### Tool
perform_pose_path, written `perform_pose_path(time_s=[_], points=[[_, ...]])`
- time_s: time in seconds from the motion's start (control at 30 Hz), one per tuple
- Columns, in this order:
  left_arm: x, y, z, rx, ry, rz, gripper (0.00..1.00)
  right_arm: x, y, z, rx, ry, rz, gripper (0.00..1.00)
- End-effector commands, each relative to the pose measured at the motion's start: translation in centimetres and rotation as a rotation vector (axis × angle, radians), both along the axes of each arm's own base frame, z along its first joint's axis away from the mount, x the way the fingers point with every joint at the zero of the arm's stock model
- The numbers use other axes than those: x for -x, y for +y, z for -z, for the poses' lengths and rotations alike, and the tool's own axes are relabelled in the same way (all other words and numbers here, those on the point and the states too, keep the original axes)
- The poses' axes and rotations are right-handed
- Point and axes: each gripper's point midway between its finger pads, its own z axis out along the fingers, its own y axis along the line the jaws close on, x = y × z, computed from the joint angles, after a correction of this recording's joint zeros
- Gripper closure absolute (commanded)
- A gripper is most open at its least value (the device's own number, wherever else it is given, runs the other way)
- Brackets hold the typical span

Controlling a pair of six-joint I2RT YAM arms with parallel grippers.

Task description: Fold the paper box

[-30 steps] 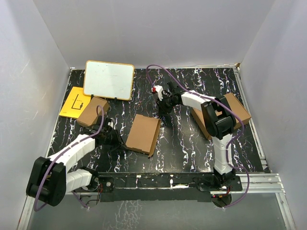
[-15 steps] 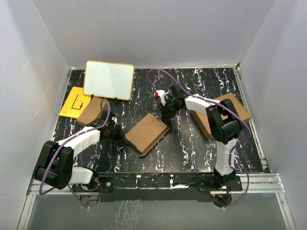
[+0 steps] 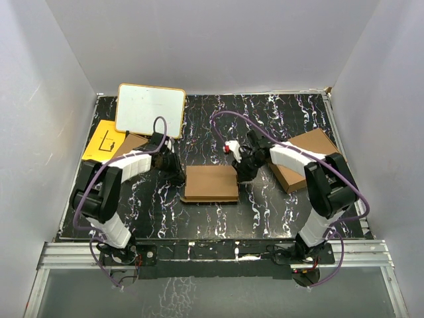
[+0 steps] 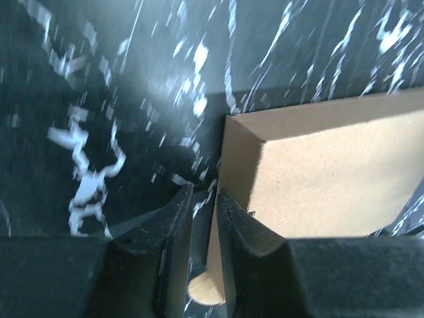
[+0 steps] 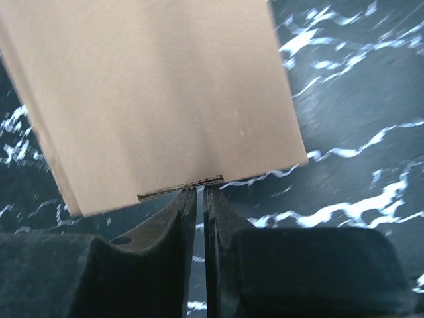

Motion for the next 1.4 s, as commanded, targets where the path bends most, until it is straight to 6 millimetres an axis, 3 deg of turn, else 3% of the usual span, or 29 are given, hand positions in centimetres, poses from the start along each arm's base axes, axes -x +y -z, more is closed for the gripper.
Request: perform_pose_path(time_s=[0.0,0.17,0.33,0.47,0.6,0.7,0.8,0.87,0.93,1.07,1.13,1.23,1.37], points=[[-3.7,-3.9,-2.6,0.139,-0.105,0.121,0.78,2.9,1.0,-2.2,-0.082,-0.038,-0.139,0.82],[-6.5,-4.6,-3.4,0.123,-0.153,0.162,0.74,2.4,-1.0,-3.2,-0.014,-0.119,-0.096,0.76],[-8.8,-2.0,-7.1,-0.040,-0.303,0.131,0.61,1.1,-1.4,-6.6,-0.073,-0.195,-0.055,0.61],[-7.9,-0.2,-11.2,-0.077,-0.440,0.104,0.53,-0.3,1.0,-10.1,-0.207,-0.229,-0.059,0.50],[-4.9,0.0,-13.7,0.024,-0.514,0.044,0.46,-2.7,4.1,-12.2,-0.358,-0.169,-0.026,0.42],[-1.2,-0.1,-12.2,0.142,-0.443,-0.041,0.45,-4.9,6.0,-11.7,-0.409,-0.055,0.025,0.39],[2.0,-0.2,-10.2,0.240,-0.345,-0.124,0.46,-7.1,6.9,-9.4,-0.384,0.041,0.082,0.38],[3.6,-0.1,-9.3,0.292,-0.309,-0.174,0.47,-6.7,7.3,-9.0,-0.391,0.092,0.054,0.37],[4.6,-0.1,-8.7,0.344,-0.302,-0.217,0.47,-4.8,7.8,-9.7,-0.426,0.083,-0.040,0.37],[4.8,0.0,-8.0,0.429,-0.322,-0.306,0.47,-0.9,7.3,-11.1,-0.456,-0.122,-0.214,0.34],[4.6,0.0,-7.5,0.448,-0.320,-0.337,0.47,0.3,6.5,-10.8,-0.459,-0.237,-0.283,0.27],[4.2,0.1,-6.4,0.444,-0.305,-0.371,0.48,-0.6,5.9,-10.0,-0.426,-0.328,-0.241,0.22],[3.7,-0.2,-5.7,0.433,-0.309,-0.391,0.50,-2.8,5.5,-9.5,-0.378,-0.277,-0.143,0.23]])
